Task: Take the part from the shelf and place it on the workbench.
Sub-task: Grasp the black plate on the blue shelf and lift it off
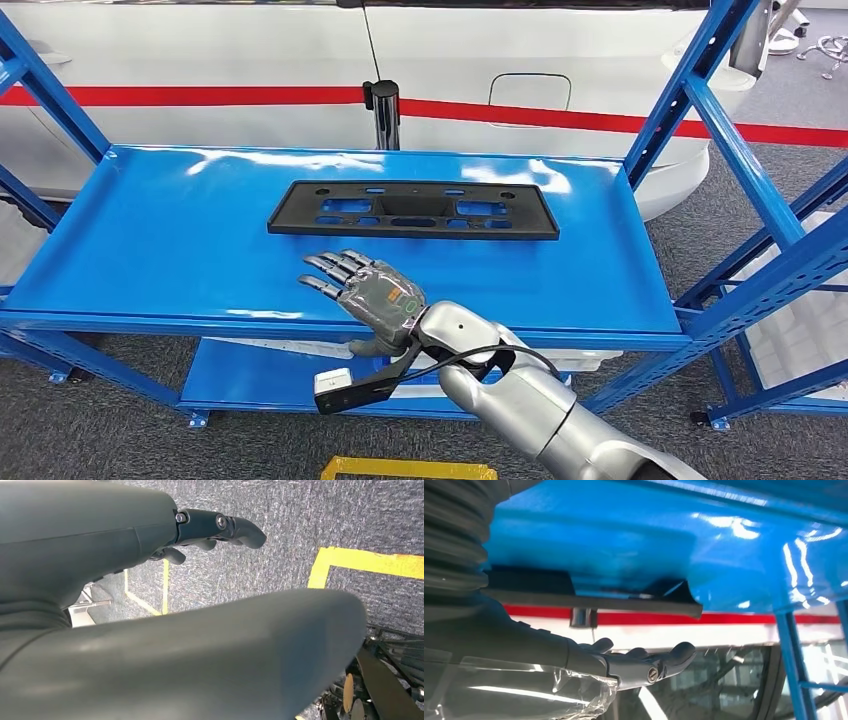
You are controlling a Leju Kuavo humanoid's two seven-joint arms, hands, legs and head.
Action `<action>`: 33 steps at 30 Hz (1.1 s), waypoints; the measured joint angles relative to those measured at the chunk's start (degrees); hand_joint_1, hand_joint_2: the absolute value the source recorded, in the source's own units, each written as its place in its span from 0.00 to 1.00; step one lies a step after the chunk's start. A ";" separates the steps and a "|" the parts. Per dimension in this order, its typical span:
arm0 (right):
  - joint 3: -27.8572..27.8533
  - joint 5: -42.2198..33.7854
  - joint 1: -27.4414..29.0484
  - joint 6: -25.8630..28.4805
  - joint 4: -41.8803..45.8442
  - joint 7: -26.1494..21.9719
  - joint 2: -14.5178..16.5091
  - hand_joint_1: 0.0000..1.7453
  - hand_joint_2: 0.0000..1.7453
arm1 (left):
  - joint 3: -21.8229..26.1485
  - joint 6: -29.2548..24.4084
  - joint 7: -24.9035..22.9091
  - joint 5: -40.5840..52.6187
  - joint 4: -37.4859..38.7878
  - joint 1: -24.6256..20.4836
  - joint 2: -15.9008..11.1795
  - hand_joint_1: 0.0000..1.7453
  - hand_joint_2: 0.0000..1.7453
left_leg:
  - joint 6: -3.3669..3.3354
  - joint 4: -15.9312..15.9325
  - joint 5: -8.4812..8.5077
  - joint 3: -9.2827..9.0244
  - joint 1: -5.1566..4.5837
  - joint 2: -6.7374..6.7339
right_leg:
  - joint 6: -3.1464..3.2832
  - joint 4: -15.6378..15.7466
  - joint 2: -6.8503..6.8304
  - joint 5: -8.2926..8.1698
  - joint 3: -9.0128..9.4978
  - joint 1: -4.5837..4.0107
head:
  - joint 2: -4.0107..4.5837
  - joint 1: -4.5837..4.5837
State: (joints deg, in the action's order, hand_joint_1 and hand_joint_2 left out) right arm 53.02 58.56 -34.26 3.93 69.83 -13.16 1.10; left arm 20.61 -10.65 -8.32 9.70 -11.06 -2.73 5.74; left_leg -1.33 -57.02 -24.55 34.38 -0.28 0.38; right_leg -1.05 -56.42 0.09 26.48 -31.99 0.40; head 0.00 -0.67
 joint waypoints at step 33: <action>-4.27 2.27 -8.54 7.65 -16.08 8.18 9.25 0.00 1.00 | 3.15 -1.76 0.07 0.24 0.00 -0.09 1.14 0.00 0.00 | 0.00 0.00 0.01 -0.04 0.07 -0.07 | 0.01 -0.01 0.00 0.00 0.01 0.00 | 0.00 0.00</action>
State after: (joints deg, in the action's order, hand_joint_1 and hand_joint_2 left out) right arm 48.75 60.83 -42.80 11.59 53.75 -4.98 10.35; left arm 23.76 -12.41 -8.25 9.94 -11.06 -2.82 6.87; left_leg -1.33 -57.02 -24.54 34.35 -0.21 0.30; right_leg -1.04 -56.42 0.09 26.48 -31.98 0.40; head 0.00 -0.67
